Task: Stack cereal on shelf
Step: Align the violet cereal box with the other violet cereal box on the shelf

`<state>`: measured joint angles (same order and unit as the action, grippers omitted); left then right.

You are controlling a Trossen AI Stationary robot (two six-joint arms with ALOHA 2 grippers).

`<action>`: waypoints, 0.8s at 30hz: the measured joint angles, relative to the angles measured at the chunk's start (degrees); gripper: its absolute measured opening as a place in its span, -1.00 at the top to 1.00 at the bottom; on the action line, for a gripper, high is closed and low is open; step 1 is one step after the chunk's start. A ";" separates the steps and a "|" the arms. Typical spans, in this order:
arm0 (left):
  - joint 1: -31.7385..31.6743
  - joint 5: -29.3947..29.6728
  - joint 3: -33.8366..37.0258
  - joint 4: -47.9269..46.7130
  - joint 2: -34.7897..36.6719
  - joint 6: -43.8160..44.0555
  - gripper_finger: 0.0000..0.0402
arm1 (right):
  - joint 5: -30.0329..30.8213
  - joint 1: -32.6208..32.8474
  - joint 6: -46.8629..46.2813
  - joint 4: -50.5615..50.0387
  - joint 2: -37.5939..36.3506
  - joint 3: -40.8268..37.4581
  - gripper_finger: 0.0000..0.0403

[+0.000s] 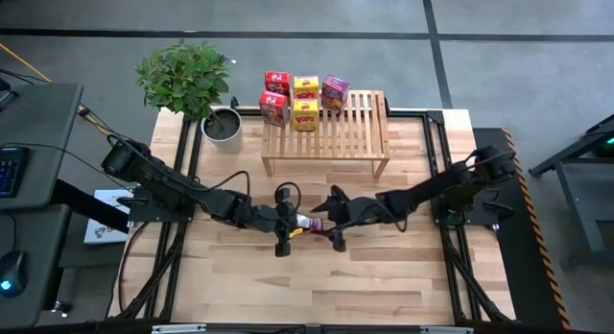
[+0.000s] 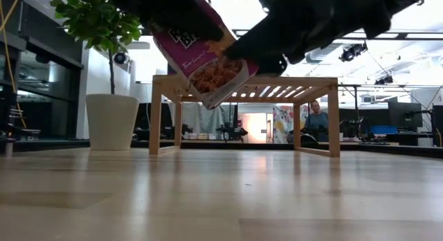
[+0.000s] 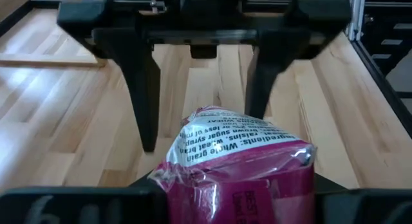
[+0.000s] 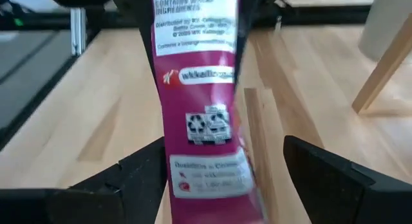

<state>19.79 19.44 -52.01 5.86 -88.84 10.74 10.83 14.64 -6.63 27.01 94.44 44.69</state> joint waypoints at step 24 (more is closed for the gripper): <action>0.31 0.50 0.00 2.94 0.00 -0.87 0.10 | -2.75 0.01 0.63 -14.02 2.42 8.09 0.08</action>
<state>20.10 19.94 -52.01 8.80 -88.84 9.87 8.08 14.66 -6.00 12.99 96.86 52.77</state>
